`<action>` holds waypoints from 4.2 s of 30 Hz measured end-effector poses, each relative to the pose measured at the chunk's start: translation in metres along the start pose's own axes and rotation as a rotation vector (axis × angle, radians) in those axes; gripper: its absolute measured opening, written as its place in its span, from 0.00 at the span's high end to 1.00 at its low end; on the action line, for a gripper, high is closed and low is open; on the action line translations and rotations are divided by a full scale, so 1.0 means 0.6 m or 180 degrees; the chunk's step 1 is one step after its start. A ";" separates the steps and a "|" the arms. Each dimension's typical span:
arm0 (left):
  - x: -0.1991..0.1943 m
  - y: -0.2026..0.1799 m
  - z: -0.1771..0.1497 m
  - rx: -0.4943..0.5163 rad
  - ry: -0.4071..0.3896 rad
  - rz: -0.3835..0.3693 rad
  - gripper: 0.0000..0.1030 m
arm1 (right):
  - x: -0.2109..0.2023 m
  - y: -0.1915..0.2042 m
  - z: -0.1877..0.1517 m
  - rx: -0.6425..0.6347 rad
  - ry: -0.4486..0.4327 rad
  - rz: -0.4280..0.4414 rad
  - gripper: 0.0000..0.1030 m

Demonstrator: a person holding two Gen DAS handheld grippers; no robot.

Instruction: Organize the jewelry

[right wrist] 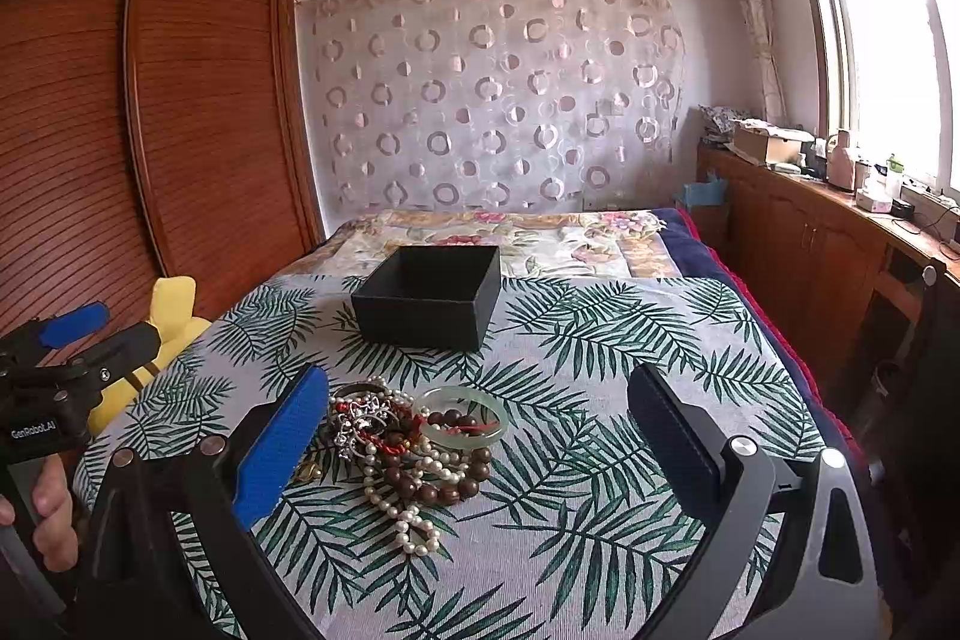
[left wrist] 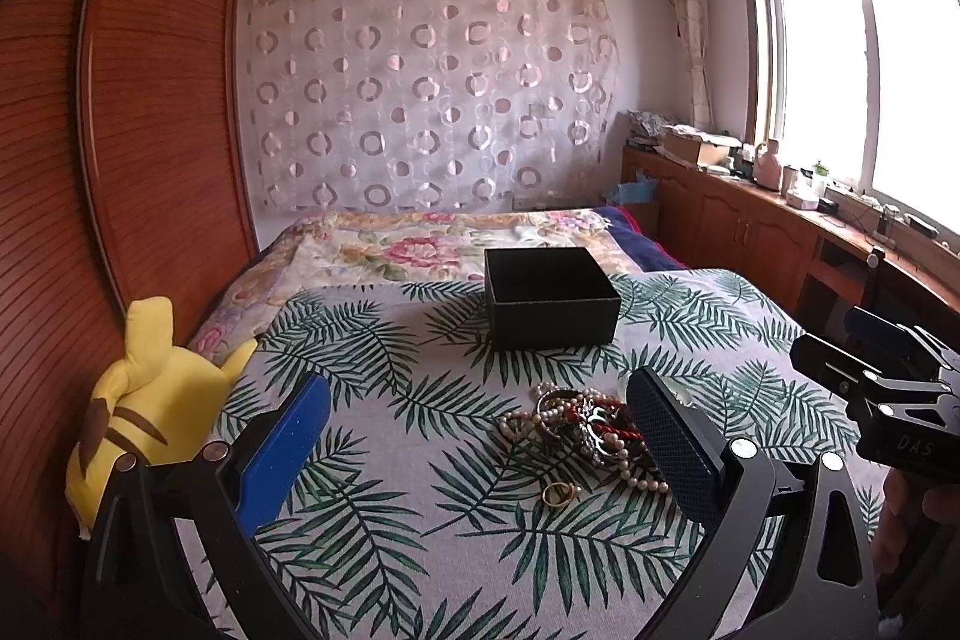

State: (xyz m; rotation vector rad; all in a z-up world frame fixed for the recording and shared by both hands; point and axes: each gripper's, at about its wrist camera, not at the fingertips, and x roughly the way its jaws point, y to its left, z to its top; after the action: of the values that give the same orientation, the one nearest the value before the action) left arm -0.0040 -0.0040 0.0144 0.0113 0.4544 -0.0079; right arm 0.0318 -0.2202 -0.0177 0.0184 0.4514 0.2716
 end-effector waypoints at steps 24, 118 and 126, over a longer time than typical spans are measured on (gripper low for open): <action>0.086 0.036 -0.070 -0.0099 0.0500 -0.0261 0.07 | 0.109 -0.036 -0.037 -0.0170 0.0551 0.0400 0.14; 0.308 0.018 0.078 0.0225 0.0636 -0.0517 0.77 | 0.412 0.003 0.133 -0.0618 0.1000 0.0890 0.28; 0.349 0.011 0.098 0.0163 0.0657 -0.0520 0.77 | 0.438 -0.009 0.138 -0.0446 0.1165 0.0998 0.25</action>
State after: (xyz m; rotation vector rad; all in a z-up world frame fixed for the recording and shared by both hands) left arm 0.2097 0.0009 -0.0245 0.0255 0.6606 -0.1804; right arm 0.2963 -0.1530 -0.0564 -0.0998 0.7941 0.6198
